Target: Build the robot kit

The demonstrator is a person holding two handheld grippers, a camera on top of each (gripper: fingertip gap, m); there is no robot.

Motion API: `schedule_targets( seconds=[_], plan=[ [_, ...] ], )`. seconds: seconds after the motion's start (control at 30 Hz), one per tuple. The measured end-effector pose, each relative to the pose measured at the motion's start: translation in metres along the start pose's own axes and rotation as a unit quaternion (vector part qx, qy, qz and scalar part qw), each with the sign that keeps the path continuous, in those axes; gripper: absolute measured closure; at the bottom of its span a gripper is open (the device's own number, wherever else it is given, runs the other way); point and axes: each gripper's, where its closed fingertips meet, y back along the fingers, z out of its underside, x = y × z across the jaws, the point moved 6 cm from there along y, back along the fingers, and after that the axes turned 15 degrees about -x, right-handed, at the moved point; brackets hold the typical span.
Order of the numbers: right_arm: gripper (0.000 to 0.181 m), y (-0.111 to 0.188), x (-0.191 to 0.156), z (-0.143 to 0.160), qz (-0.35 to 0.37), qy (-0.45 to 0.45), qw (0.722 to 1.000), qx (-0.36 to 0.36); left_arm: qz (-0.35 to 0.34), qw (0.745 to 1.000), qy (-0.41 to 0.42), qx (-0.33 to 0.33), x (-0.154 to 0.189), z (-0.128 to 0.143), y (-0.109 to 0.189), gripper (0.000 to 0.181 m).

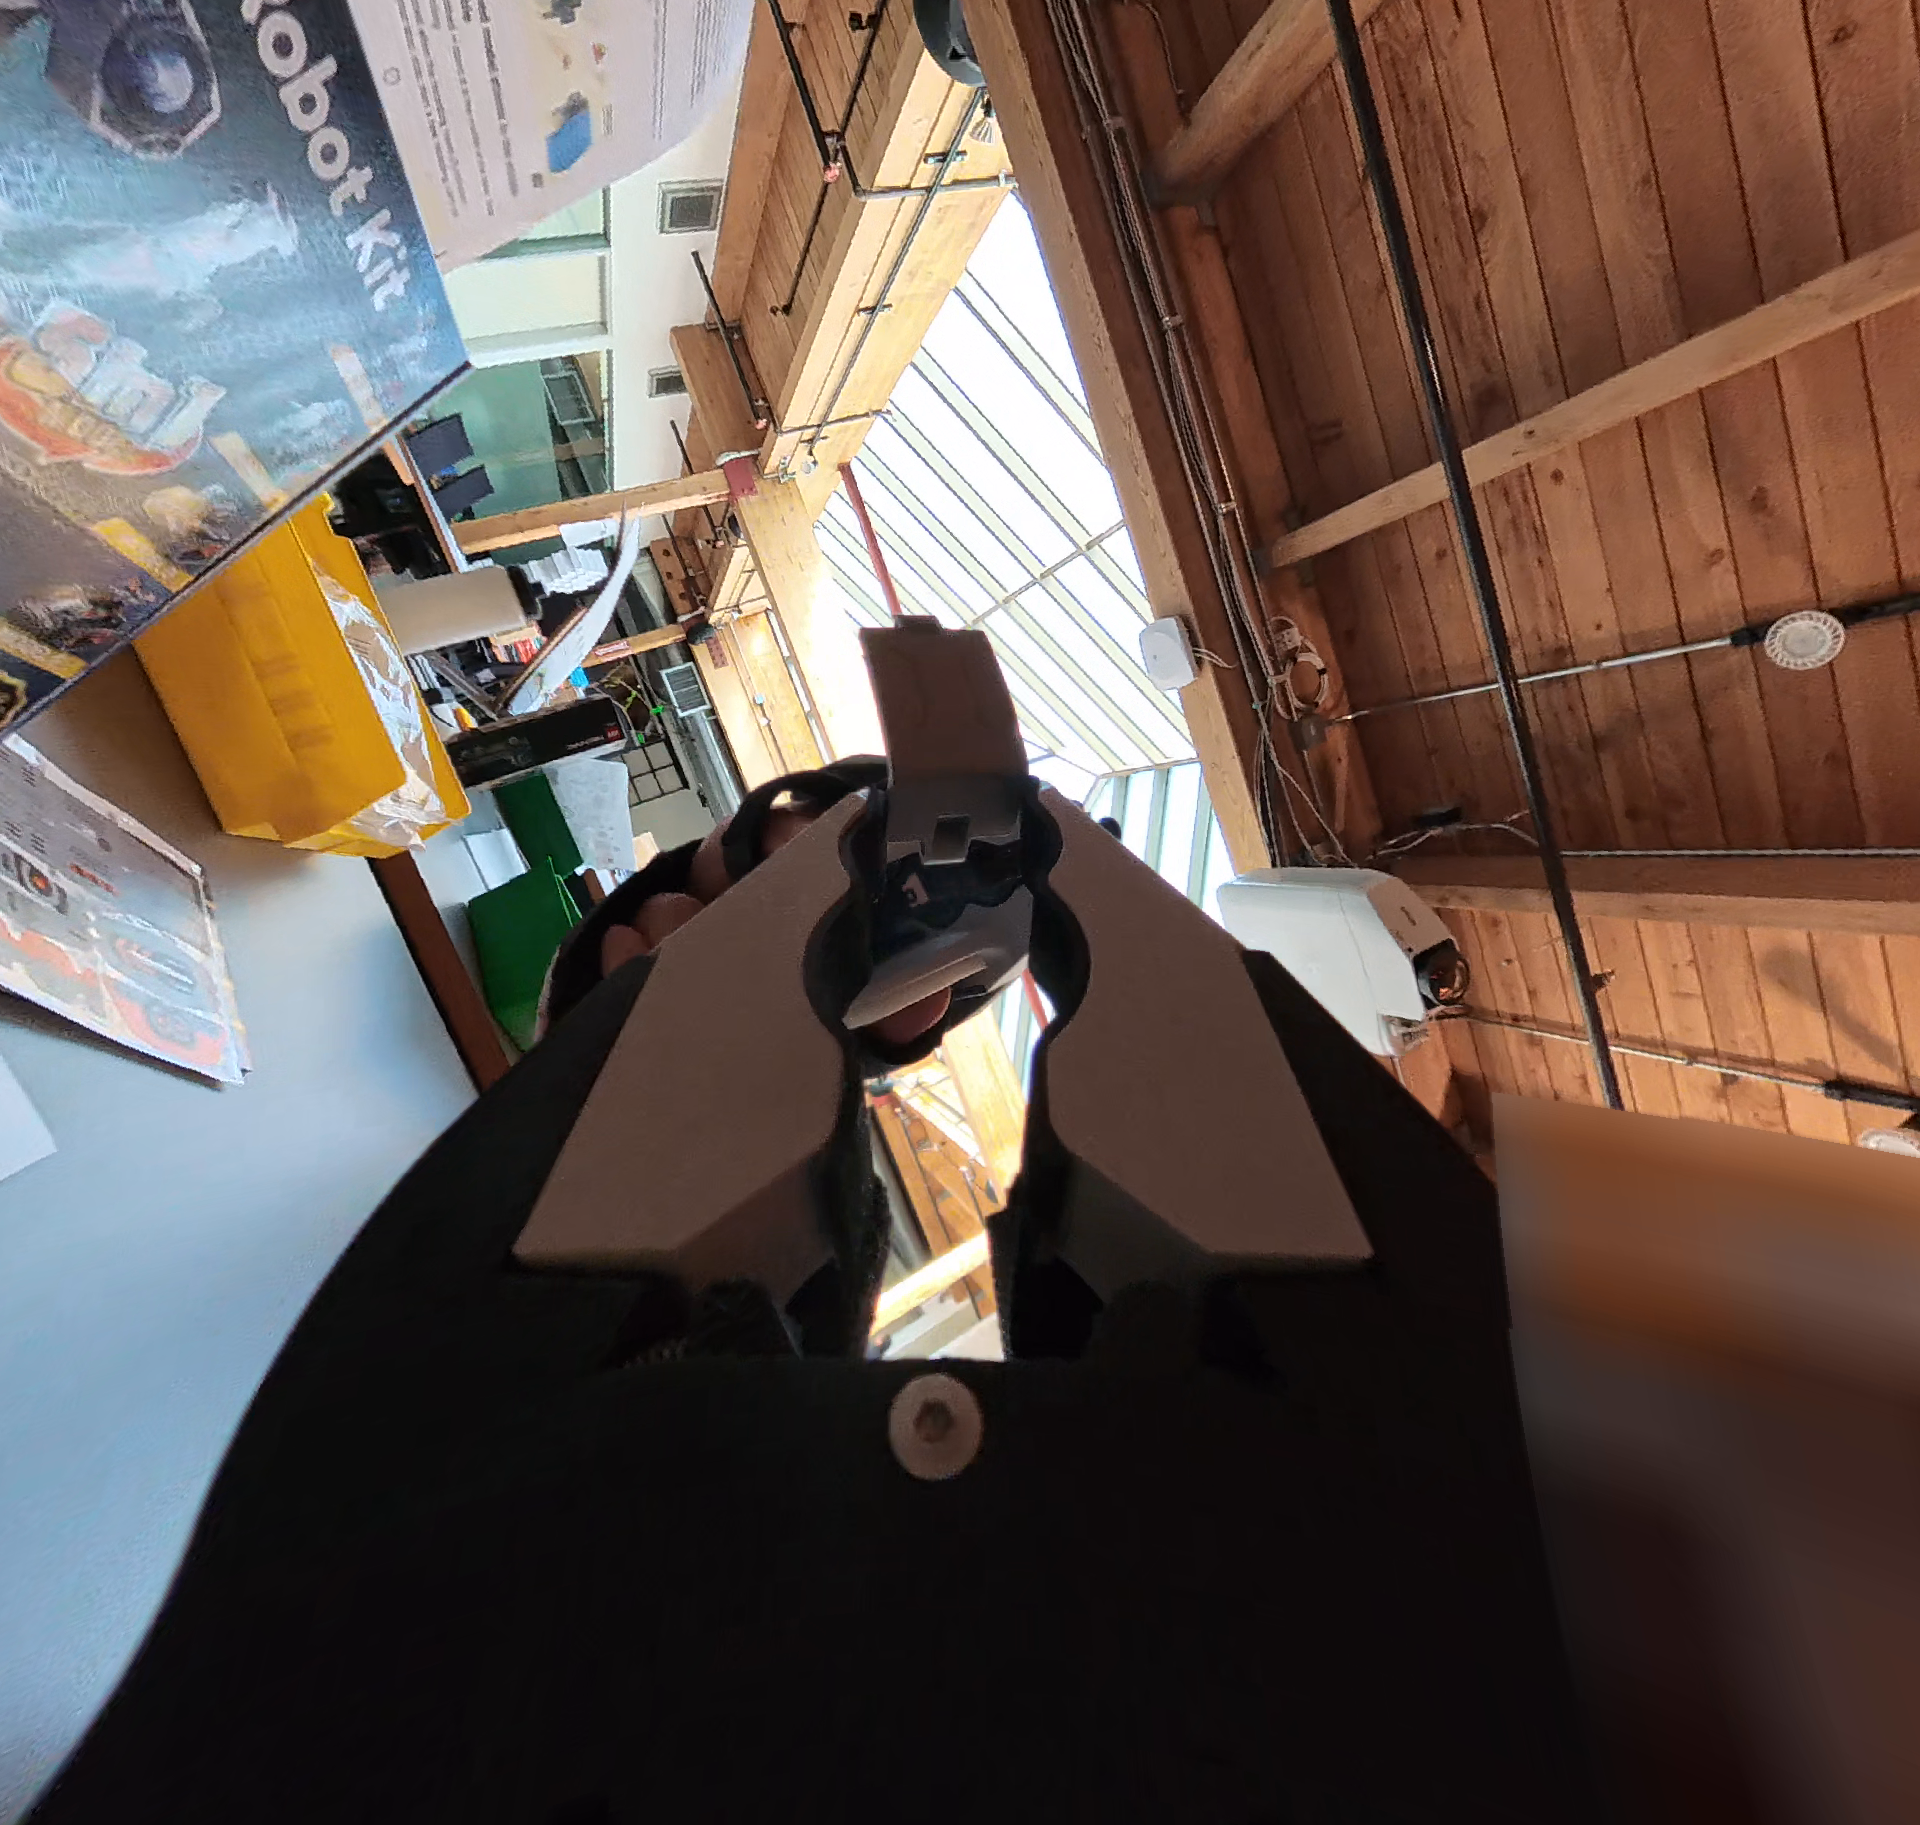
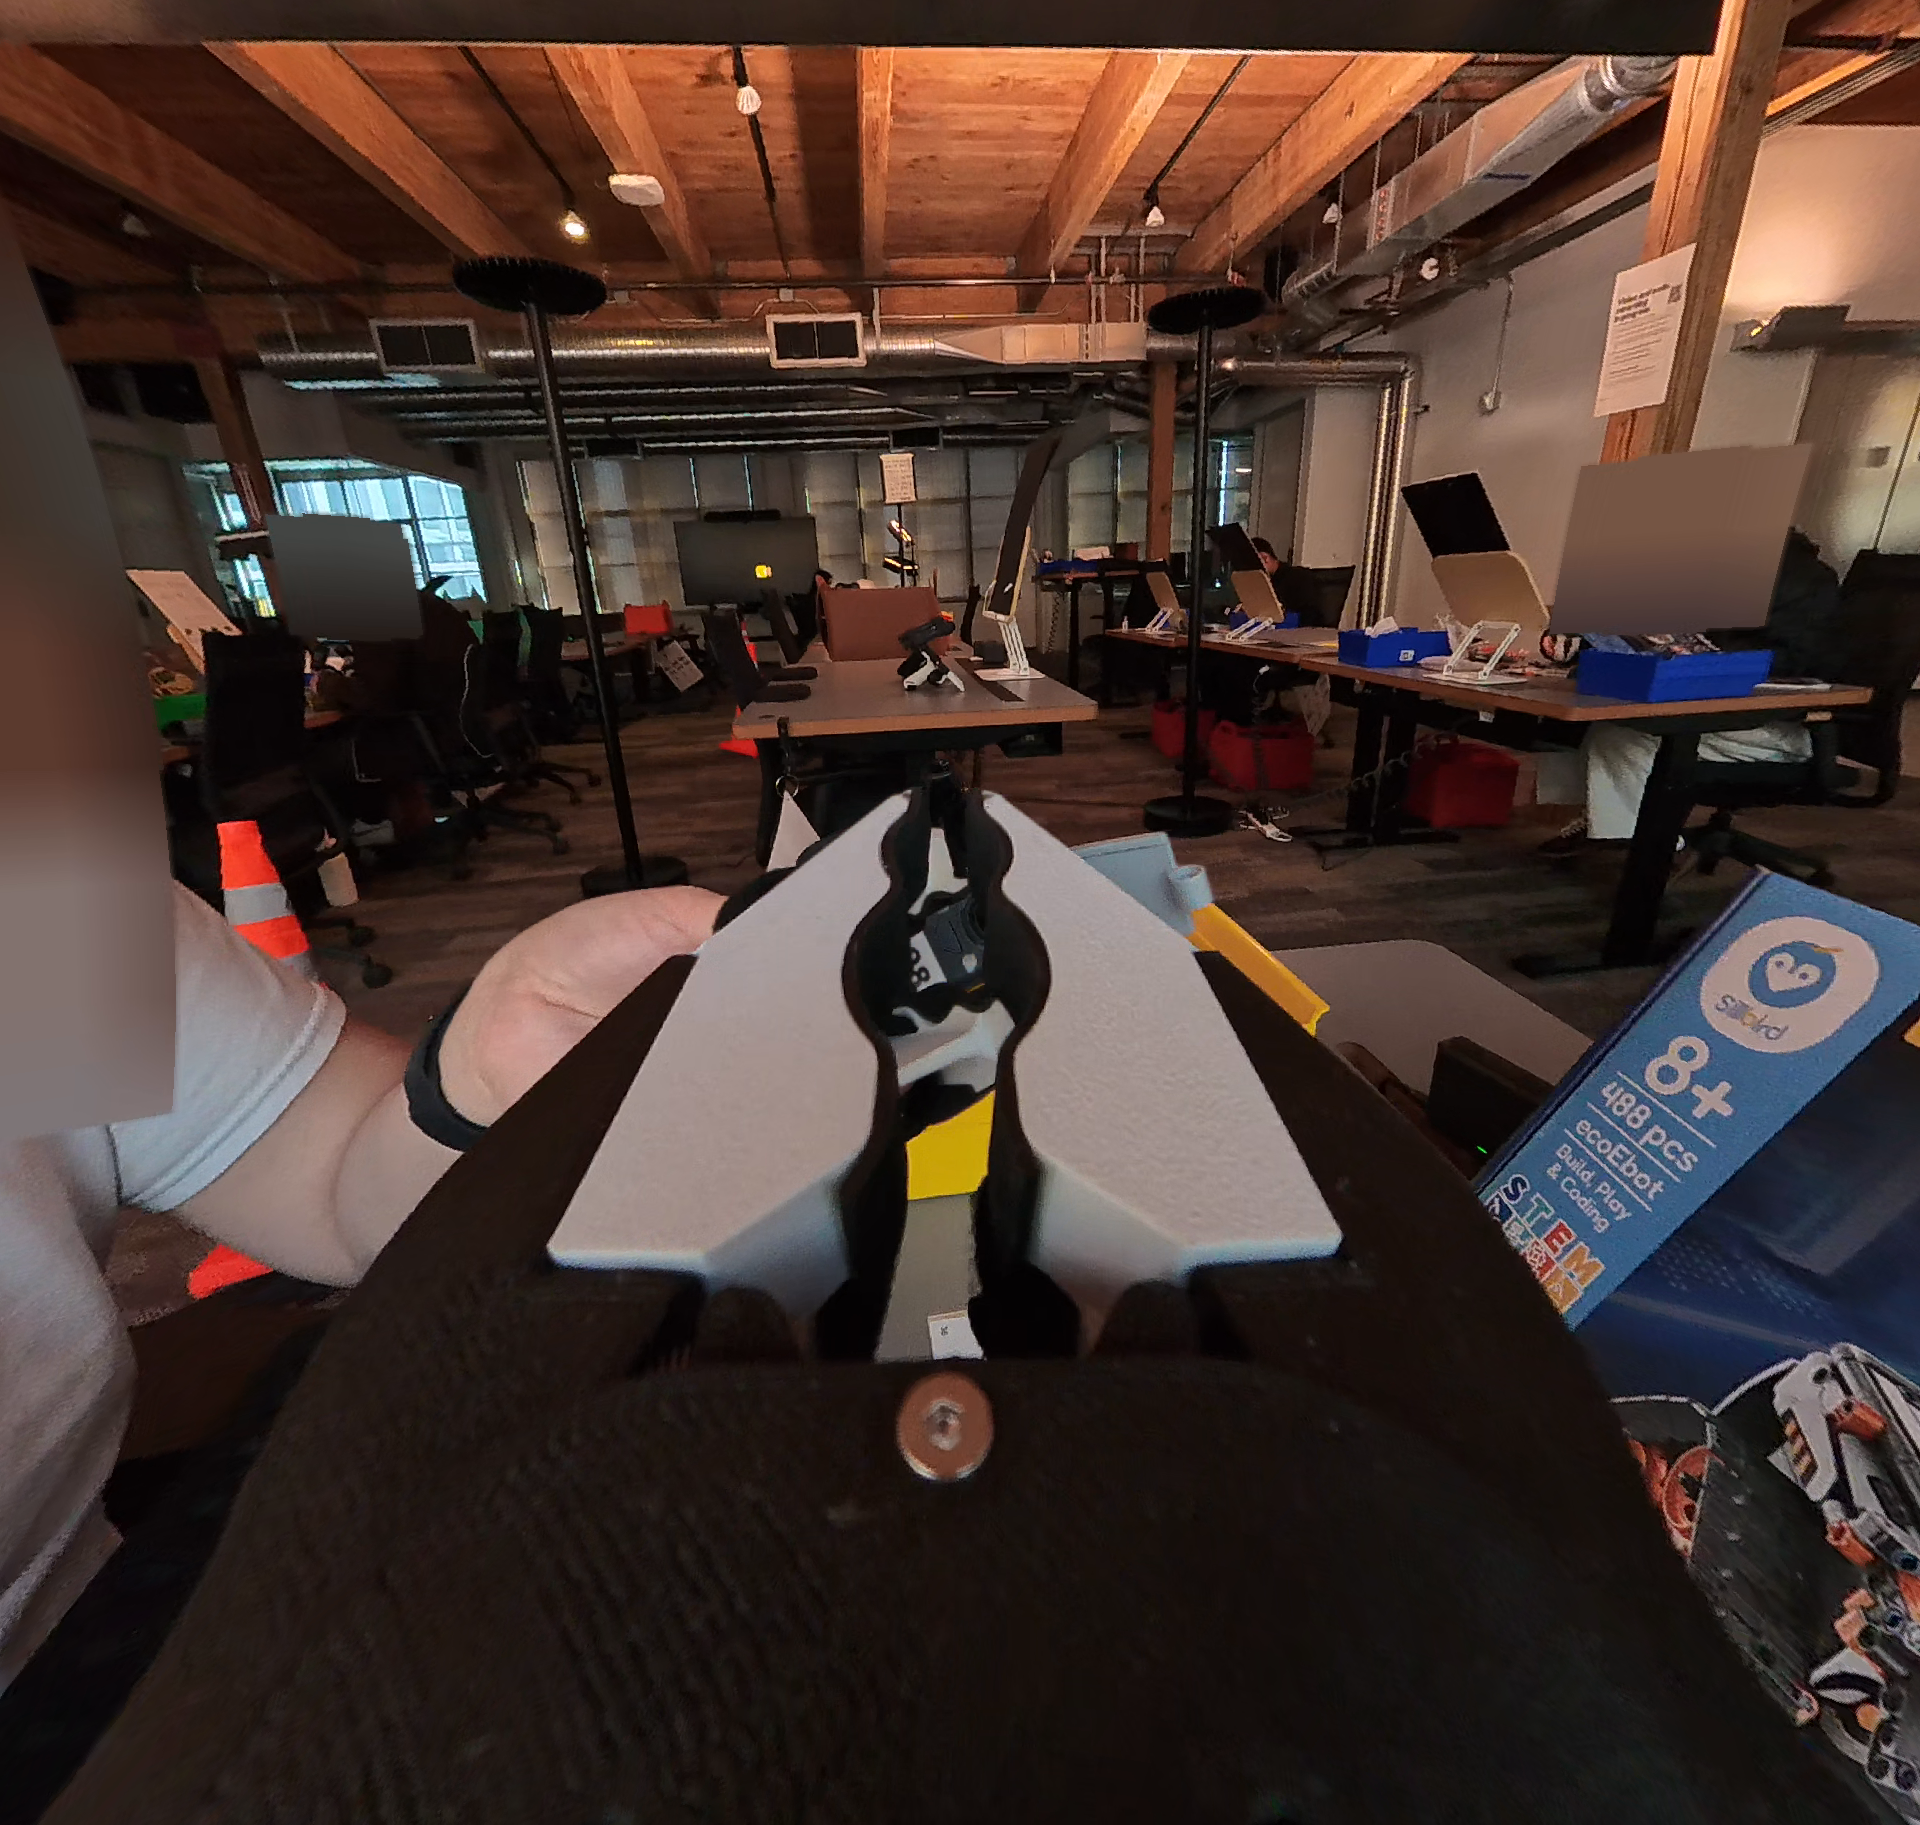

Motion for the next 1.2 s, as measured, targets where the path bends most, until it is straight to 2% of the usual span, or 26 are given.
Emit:
schedule_targets(
  seconds=[0.47, 0.67, 0.83, 1.0, 1.2],
  plan=[
    [0.177, -0.007, 0.0, 0.013, 0.039, 0.058, 0.997, -0.038, 0.015, 1.0, 0.023, 0.008, -0.001, 0.004, -0.001, 0.158],
    [0.177, -0.008, 0.004, 0.017, 0.061, 0.057, 0.993, -0.084, -0.026, 0.999, -0.005, 0.018, -0.006, 0.002, 0.002, 0.158],
    [0.177, -0.012, 0.008, 0.022, 0.076, 0.046, 0.991, -0.096, -0.063, 0.997, -0.039, 0.032, -0.008, -0.002, 0.007, 0.159],
    [0.177, -0.015, 0.011, 0.027, 0.076, 0.039, 0.993, -0.077, -0.063, 0.997, -0.033, 0.044, -0.011, -0.004, 0.009, 0.159],
    [0.176, -0.017, 0.014, 0.032, 0.105, 0.06, 0.987, -0.102, -0.06, 0.997, -0.01, 0.055, -0.018, -0.006, 0.013, 0.16]
  ],
)
